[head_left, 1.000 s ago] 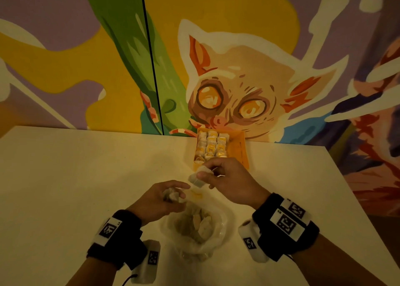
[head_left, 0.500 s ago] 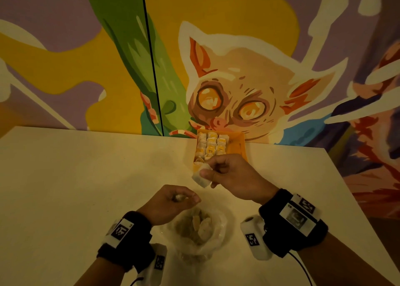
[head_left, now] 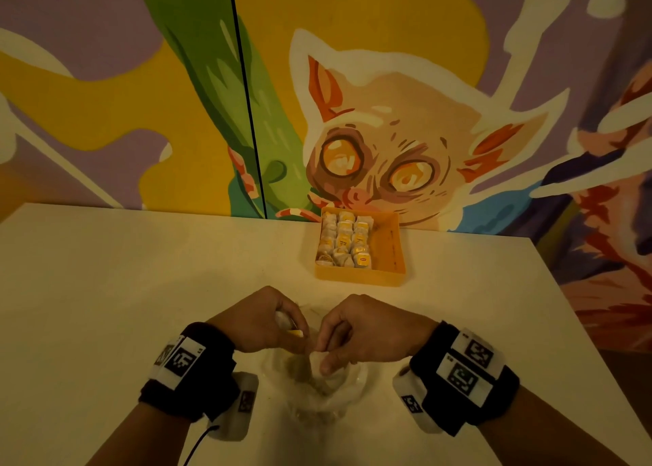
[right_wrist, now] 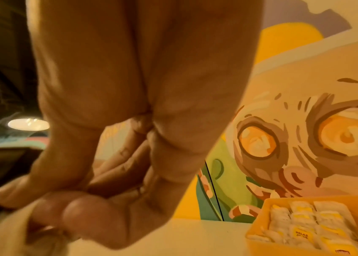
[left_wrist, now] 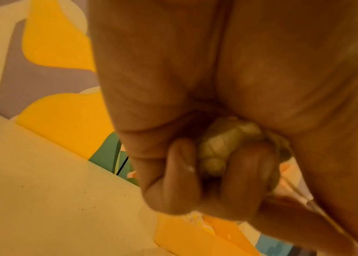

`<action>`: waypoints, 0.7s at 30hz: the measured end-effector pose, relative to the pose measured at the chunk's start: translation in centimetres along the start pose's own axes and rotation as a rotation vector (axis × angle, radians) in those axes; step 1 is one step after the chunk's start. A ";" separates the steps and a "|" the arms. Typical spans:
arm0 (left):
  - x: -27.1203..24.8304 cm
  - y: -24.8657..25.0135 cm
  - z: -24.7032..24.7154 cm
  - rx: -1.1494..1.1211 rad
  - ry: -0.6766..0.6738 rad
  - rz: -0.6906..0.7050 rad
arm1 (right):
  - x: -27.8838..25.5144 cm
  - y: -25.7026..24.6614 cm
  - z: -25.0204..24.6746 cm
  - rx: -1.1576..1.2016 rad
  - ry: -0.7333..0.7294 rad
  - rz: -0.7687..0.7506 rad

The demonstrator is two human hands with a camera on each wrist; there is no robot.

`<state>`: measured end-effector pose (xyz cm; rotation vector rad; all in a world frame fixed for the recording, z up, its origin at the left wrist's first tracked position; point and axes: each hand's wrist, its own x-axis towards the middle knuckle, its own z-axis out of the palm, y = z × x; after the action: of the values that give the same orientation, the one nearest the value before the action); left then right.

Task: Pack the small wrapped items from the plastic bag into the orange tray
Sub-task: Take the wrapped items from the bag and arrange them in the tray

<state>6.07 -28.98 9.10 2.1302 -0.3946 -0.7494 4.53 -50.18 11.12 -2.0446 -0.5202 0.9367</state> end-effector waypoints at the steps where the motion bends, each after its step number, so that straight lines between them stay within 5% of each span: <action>1: 0.0 0.1 -0.1 -0.023 0.004 -0.040 | 0.2 0.2 0.2 -0.033 0.023 0.018; 5: -0.2 0.3 -0.2 -0.200 0.037 -0.190 | 1.1 1.1 1.2 -0.057 0.117 0.040; 12: 0.6 0.5 1.3 -0.508 0.218 -0.248 | 2.2 2.1 1.8 -0.078 0.355 -0.051; 17: 1.0 0.6 1.8 -0.497 0.250 -0.232 | 2.8 2.8 1.2 -0.009 0.562 -0.074; 21: 1.3 0.1 1.8 -0.389 0.352 -0.124 | 3.0 3.0 0.6 0.148 0.543 -0.068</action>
<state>5.88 -30.79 7.81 1.8753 0.0690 -0.4583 6.12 -49.74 7.11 -2.0196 -0.2149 0.3378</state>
